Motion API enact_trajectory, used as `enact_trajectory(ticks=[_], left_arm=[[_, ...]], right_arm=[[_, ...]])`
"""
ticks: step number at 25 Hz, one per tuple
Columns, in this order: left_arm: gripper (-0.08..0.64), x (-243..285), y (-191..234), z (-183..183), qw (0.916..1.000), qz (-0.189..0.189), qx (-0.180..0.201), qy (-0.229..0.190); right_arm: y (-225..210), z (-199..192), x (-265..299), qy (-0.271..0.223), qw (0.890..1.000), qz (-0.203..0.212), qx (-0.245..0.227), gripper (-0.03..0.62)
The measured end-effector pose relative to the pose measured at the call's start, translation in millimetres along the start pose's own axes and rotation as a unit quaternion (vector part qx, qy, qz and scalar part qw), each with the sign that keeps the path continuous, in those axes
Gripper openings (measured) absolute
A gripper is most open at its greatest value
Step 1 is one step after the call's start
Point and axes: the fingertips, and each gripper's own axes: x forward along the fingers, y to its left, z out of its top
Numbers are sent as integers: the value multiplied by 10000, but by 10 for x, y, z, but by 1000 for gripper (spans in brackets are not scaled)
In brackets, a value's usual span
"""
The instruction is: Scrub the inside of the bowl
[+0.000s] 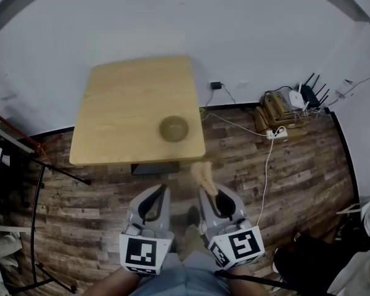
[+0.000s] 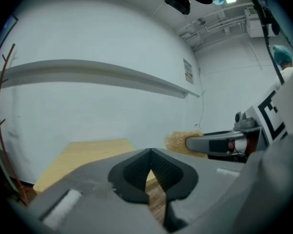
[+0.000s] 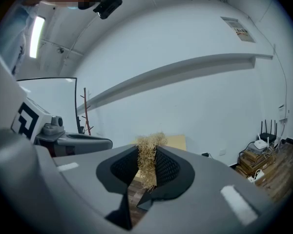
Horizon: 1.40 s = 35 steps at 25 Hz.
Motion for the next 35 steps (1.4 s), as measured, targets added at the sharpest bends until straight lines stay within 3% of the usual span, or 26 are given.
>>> enact_trajectory(ticks=[5, 11, 21, 24, 29, 32, 35], left_arm=[[21, 442, 86, 84, 9995, 246, -76, 181], [21, 761, 38, 308, 9991, 406, 29, 109], [21, 892, 410, 507, 9962, 843, -197, -75], [20, 961, 616, 470, 9968, 796, -74, -97], [20, 1228, 930, 377, 9985, 523, -127, 86], [21, 1411, 1053, 312, 9985, 336, -349, 255], [21, 1569, 1221, 203, 9987, 188, -280, 384]], right_arm=[[-381, 100, 360, 20, 9998, 193, 104, 71], [-671, 287, 632, -65, 9987, 490, 118, 71], [-680, 454, 1020, -99, 9969, 768, 145, 71], [-607, 375, 1203, 21, 9971, 758, 115, 71], [-615, 385, 1573, 152, 9982, 568, 66, 71], [-641, 380, 1761, 254, 9987, 427, 83, 71], [-630, 288, 1937, 410, 9984, 363, 130, 71]])
